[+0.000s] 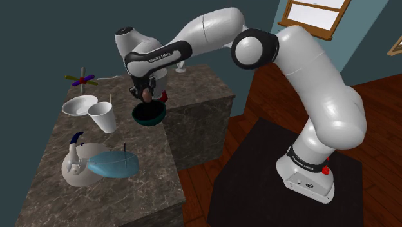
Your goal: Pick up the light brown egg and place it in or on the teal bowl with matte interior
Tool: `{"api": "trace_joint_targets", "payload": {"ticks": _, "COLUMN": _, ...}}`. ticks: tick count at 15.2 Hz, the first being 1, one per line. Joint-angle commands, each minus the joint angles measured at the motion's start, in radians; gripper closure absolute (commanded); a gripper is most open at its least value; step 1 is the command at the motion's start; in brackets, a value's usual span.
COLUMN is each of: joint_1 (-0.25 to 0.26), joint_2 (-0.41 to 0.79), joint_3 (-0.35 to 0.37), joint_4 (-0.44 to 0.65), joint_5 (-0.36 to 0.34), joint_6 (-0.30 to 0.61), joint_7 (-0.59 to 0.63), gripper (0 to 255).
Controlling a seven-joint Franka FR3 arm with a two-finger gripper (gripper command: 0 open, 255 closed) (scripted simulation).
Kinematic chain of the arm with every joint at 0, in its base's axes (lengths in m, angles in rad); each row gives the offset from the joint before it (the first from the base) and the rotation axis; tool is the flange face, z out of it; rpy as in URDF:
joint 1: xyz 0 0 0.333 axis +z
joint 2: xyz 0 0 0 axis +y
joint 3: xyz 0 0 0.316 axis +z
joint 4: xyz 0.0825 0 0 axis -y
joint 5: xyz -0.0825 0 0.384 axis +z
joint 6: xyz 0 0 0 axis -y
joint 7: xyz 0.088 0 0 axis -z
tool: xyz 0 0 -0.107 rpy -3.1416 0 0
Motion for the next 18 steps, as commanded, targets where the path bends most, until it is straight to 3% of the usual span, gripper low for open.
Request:
{"api": "trace_joint_targets", "payload": {"ticks": 1, "joint_1": 0.003, "joint_2": 0.091, "joint_3": -0.011, "joint_4": 0.169, "joint_5": 0.004, "joint_6": -0.065, "joint_7": -0.056, "gripper": 255}}
{"api": "trace_joint_targets", "payload": {"ticks": 18, "joint_1": 0.004, "joint_2": 0.181, "joint_3": -0.027, "joint_4": 0.142, "joint_5": -0.015, "joint_6": 0.049, "joint_7": -0.032, "gripper": 255}}
